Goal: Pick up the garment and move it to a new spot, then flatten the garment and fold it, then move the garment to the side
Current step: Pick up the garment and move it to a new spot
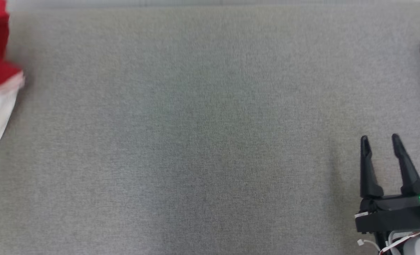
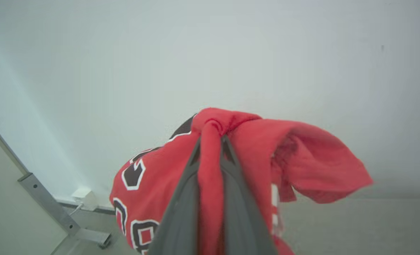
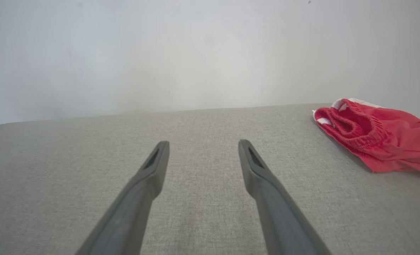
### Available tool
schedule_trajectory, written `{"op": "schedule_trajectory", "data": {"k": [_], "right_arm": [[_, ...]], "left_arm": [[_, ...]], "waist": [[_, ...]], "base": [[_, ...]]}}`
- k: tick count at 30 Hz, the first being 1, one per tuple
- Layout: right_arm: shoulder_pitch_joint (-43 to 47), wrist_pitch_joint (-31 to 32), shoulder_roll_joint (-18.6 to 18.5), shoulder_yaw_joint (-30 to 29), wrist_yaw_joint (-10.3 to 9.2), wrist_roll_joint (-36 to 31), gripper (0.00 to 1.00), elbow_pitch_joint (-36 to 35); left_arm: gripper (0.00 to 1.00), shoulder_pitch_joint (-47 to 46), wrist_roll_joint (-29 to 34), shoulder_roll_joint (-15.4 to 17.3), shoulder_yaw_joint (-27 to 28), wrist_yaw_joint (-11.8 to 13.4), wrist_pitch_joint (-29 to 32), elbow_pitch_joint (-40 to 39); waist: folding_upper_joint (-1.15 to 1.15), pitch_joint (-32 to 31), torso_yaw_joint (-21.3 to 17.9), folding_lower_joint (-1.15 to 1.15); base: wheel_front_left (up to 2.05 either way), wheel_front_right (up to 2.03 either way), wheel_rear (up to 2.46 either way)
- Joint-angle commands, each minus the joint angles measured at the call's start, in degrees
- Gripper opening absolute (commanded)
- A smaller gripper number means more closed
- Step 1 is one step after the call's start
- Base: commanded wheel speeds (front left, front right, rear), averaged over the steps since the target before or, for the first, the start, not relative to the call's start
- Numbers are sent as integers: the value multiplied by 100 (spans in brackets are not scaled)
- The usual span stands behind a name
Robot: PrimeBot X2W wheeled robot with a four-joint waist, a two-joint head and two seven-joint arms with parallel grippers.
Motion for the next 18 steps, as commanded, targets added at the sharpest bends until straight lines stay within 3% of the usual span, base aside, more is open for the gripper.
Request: {"op": "schedule_trajectory", "data": {"k": [1,7,12,18], "right_arm": [[34,-88,66,35,-14,51,100,135],[36,-237,223,92,-14,137,100,421],[9,-349,355,131,-14,205,100,665],[-86,-407,458,234,-14,284,100,870]], "left_arm": [[0,-231,30,-34,-219,7,-37,-358],[0,-479,-73,-268,-715,6,281,-1445],[0,-521,-232,-705,-1050,32,801,-2559],[0,-138,-367,-1270,-1330,164,1141,-3277]], "waist": [[0,-386,19,0],[0,-611,-243,0],[0,-678,-694,0],[0,-653,-1307,0]], "base": [[0,0,0],[0,0,0],[0,0,0],[0,0,0]]}}
